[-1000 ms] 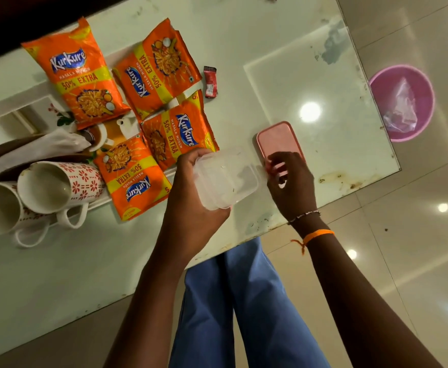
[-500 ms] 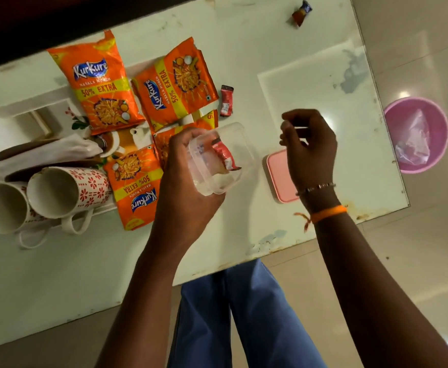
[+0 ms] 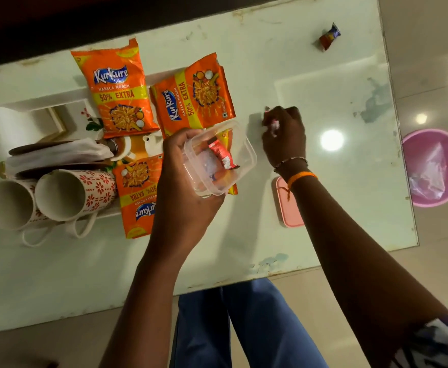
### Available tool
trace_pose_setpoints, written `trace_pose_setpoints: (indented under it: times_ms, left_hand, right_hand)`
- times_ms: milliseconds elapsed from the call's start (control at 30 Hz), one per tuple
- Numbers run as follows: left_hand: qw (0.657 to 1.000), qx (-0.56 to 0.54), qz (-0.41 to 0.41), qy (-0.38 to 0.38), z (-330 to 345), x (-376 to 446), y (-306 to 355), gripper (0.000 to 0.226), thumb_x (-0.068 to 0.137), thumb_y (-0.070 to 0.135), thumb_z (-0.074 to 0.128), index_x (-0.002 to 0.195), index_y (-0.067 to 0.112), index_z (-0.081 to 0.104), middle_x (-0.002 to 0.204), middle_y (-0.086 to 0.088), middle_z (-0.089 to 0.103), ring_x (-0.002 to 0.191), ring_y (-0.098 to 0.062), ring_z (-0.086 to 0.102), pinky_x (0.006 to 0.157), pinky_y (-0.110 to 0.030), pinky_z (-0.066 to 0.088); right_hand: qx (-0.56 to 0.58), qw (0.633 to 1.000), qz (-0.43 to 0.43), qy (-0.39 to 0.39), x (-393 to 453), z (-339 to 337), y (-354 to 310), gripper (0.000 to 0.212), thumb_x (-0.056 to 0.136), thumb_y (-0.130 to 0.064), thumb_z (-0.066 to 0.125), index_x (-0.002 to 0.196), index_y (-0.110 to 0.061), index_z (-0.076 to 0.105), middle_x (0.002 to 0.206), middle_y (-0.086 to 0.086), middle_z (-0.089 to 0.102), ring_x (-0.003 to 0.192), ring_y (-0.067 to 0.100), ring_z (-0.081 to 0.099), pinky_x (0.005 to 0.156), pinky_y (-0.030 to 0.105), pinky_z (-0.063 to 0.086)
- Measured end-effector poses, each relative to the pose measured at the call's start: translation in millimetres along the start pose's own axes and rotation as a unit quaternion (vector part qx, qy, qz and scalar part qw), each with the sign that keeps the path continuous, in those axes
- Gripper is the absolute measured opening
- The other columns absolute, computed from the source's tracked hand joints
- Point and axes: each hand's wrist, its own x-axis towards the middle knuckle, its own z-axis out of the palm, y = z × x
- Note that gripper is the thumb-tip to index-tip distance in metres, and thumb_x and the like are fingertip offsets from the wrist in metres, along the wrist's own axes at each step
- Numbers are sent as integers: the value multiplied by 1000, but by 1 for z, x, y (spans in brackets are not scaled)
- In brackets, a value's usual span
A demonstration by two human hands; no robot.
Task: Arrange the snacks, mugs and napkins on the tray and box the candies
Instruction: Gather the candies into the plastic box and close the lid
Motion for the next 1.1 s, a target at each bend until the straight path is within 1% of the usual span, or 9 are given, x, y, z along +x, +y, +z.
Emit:
trace_pose_setpoints:
  times_ms: [167, 300, 367, 433, 533, 633, 733, 867, 1100]
  left_hand:
    - [1000, 15, -18, -16, 20, 11, 9, 78, 62, 11, 83, 124, 25, 37, 127, 0, 50, 119, -14, 50, 88, -22, 53]
    - [999, 15, 4, -29, 42, 18, 21, 76, 65, 4, 79, 128, 16, 37, 131, -3, 47, 122, -16, 47, 91, -19, 50]
    - [999, 9, 11, -36, 51, 21, 26, 74, 67, 2, 77, 128, 16, 37, 132, -6, 47, 123, -17, 48, 93, -23, 49]
    - [999, 6, 15, -42, 58, 25, 28, 74, 67, 1, 77, 128, 14, 36, 132, -7, 47, 123, -18, 48, 94, -19, 47]
    - [999, 8, 15, -34, 64, 29, 26, 77, 65, 7, 80, 127, 15, 36, 131, -7, 47, 123, -17, 47, 90, -15, 49]
    - [999, 30, 15, -20, 67, 31, 20, 81, 61, 10, 83, 126, 24, 36, 132, -3, 47, 123, -17, 47, 90, -18, 50]
    - [1000, 14, 1, -14, 67, 32, 17, 84, 59, 10, 84, 118, 41, 33, 130, 1, 49, 120, -14, 48, 90, -16, 48]
    - [1000, -6, 0, -26, 68, 28, 14, 83, 58, 13, 85, 115, 45, 33, 126, 6, 51, 118, -10, 51, 84, -7, 46]
    - [998, -2, 7, -59, 70, 22, 11, 84, 57, 24, 83, 114, 55, 29, 129, 8, 49, 121, -11, 49, 86, -10, 49]
  right_hand:
    - [132, 988, -48, 67, -20, -54, -21, 21, 69, 4, 46, 83, -9, 57, 91, 4, 53, 72, 12, 52, 61, 16, 44]
    - [133, 985, -92, -67, -49, -77, -43, 15, 79, -7, 60, 91, -15, 63, 101, 3, 51, 81, 13, 54, 63, 18, 47]
    - [128, 978, -101, -129, -52, -82, -45, 15, 84, -17, 62, 97, -21, 66, 108, -1, 47, 88, 9, 52, 67, 8, 43]
    - [147, 979, -98, -106, -46, -87, -45, 11, 86, -19, 60, 93, -27, 65, 107, -2, 46, 87, 4, 51, 67, 4, 40]
    - [134, 987, -85, -4, -13, -92, -35, 10, 86, -14, 56, 86, -15, 66, 98, -2, 45, 81, 4, 51, 64, 3, 39]
    - [43, 997, -56, -8, 43, -83, -13, 21, 84, -5, 52, 101, -8, 64, 111, 5, 47, 101, 22, 55, 86, 19, 47]
    - [-95, 993, -6, -68, 94, -67, 10, 47, 82, 4, 45, 128, -9, 46, 144, 12, 32, 124, 35, 40, 104, 31, 32]
    - [-159, 984, -20, -76, 126, -56, 30, 72, 71, 16, 38, 137, -11, 33, 154, 4, 17, 128, 35, 31, 100, 39, 40]
    - [-205, 975, -72, 38, 131, -55, 39, 74, 58, 17, 33, 126, -12, 43, 137, 13, 38, 111, 38, 40, 81, 43, 47]
